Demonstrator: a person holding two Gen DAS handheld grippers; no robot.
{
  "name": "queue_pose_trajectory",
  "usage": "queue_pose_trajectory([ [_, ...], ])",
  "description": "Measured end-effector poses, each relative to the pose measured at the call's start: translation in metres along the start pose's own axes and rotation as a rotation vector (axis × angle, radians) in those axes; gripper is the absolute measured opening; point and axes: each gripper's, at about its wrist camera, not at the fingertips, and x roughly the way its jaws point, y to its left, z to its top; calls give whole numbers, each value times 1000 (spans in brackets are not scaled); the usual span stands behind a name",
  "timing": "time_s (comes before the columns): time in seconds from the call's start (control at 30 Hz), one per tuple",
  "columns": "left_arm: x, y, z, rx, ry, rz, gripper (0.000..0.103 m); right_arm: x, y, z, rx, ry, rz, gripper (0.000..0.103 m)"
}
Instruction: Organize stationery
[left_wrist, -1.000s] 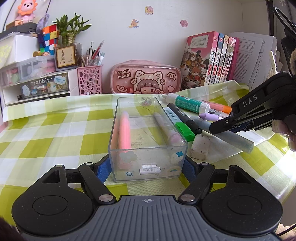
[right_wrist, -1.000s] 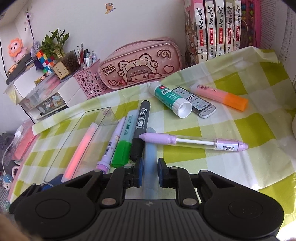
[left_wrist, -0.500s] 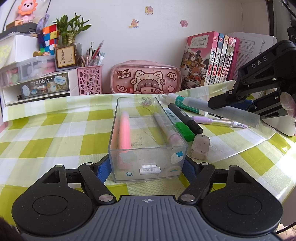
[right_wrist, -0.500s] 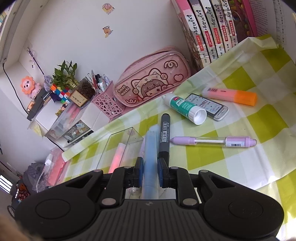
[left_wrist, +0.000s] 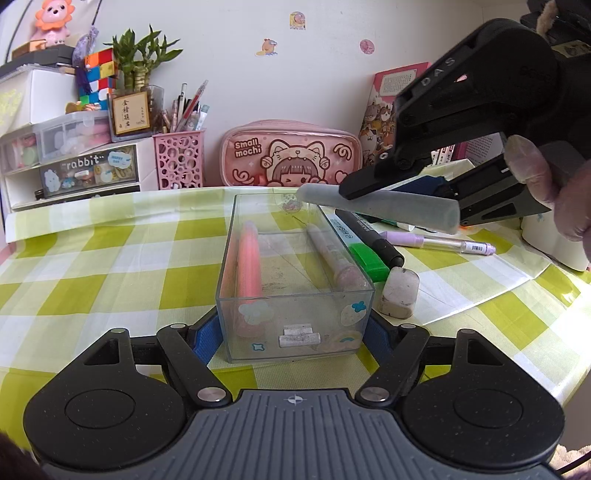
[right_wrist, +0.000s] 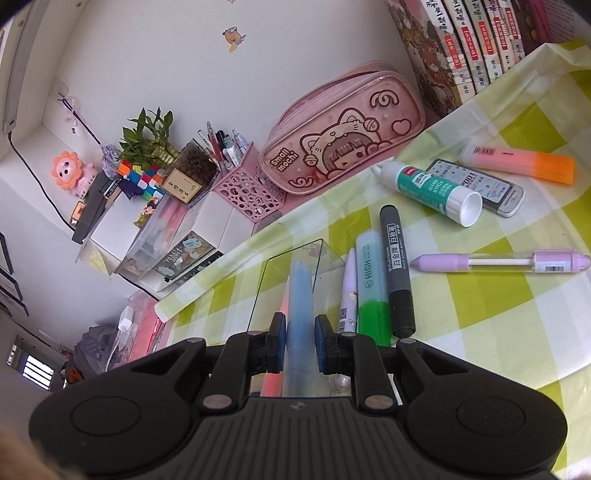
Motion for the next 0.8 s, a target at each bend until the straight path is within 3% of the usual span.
queue_pose_trajectory([
  [0.5,1,-1,1,2,0,0,75,29,21,8,12,-1,-139,21],
  [0.8,1,-1,1,3,0,0,76,27,15,8,55,17,-107,25],
])
